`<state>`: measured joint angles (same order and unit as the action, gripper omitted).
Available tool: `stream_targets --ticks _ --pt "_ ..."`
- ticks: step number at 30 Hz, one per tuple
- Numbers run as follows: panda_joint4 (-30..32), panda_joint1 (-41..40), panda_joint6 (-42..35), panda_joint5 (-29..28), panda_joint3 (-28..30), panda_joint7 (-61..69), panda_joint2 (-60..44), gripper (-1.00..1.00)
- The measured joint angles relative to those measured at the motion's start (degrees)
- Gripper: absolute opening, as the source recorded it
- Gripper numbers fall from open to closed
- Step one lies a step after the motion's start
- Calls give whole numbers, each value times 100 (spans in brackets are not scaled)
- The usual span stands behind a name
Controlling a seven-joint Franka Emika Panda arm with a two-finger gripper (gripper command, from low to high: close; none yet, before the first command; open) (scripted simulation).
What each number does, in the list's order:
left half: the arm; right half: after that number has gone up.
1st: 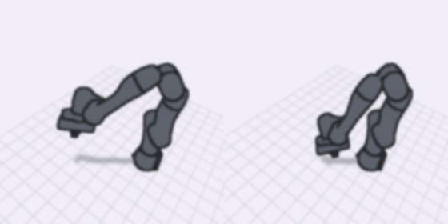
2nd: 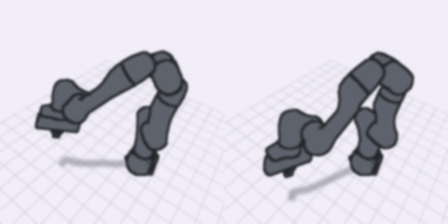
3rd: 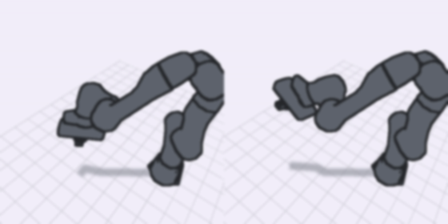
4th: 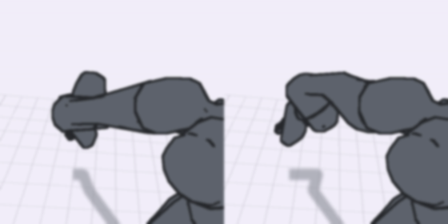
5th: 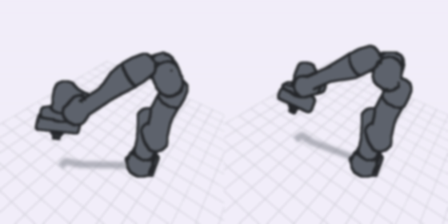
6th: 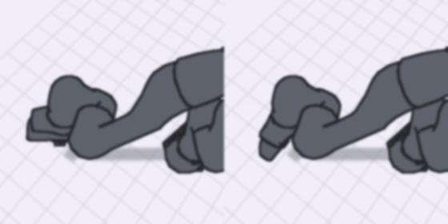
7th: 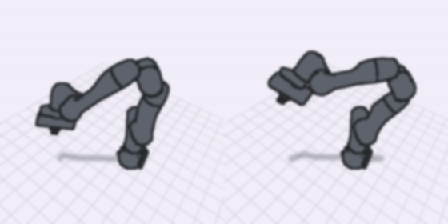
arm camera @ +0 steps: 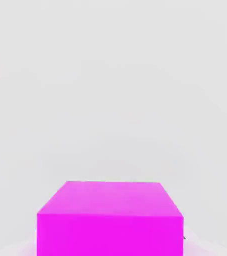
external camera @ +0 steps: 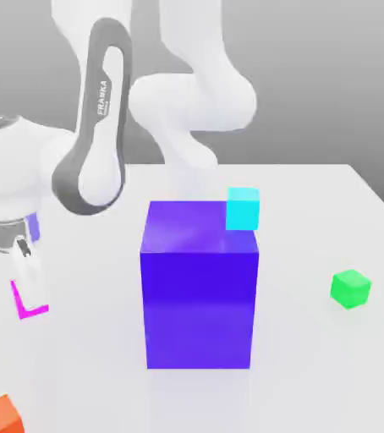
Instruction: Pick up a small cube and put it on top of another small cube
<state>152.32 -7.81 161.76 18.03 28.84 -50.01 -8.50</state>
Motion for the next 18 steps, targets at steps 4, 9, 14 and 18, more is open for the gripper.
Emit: stream_targets --ticks 4,9,14,18 --pt "-195 178 -36 258 -410 264 31 -100" --pt "-167 955 -174 119 -1211 343 288 -100" --pt "-44 2325 -313 -239 -1920 298 681 -100" --pt "75 3352 -380 -674 -2340 153 1051 -100"
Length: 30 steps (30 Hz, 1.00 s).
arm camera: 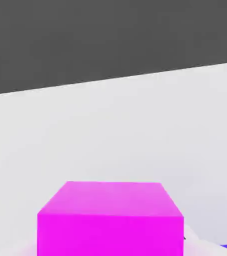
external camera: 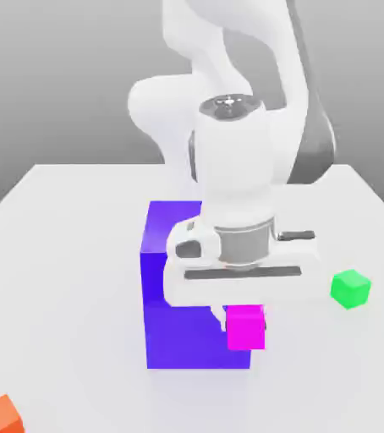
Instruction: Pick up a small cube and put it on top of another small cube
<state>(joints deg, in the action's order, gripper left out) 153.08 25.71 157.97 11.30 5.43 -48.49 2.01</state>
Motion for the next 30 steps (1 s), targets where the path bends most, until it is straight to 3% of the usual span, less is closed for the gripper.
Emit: stream_targets --ticks 8,10,16,30 --pt "405 1410 -163 -966 -1387 -356 772 -100" --pt "530 1623 -227 -973 -1576 -330 819 -100" --pt "881 1934 -415 -861 -1754 -246 671 -100" --pt "796 1516 -51 -2891 -1710 -1688 -186 -100"
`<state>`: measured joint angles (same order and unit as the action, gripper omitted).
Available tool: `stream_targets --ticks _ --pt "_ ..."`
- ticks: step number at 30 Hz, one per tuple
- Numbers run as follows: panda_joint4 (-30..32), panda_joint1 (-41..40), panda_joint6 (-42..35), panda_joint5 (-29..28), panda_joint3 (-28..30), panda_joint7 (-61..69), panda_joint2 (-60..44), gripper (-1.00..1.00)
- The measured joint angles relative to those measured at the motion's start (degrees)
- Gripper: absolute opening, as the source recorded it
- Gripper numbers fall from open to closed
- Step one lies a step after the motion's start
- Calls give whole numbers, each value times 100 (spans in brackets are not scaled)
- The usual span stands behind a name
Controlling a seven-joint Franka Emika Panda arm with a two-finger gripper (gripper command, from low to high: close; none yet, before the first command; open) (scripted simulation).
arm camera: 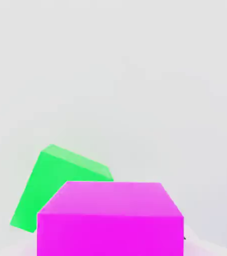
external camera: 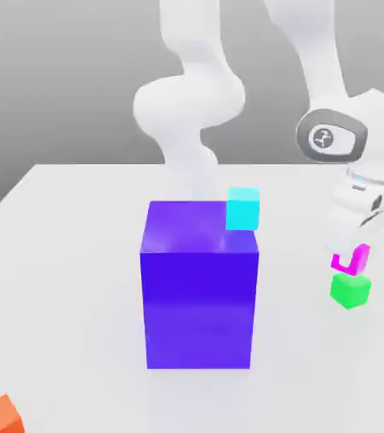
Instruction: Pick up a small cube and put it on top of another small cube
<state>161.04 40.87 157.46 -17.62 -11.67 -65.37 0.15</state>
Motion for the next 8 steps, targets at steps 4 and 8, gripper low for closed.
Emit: stream_targets --ticks 4,8 --pt "-25 -97 133 -271 -42 -195 -229 -100" --pt "-36 -107 298 -358 -38 -259 -422 -100"
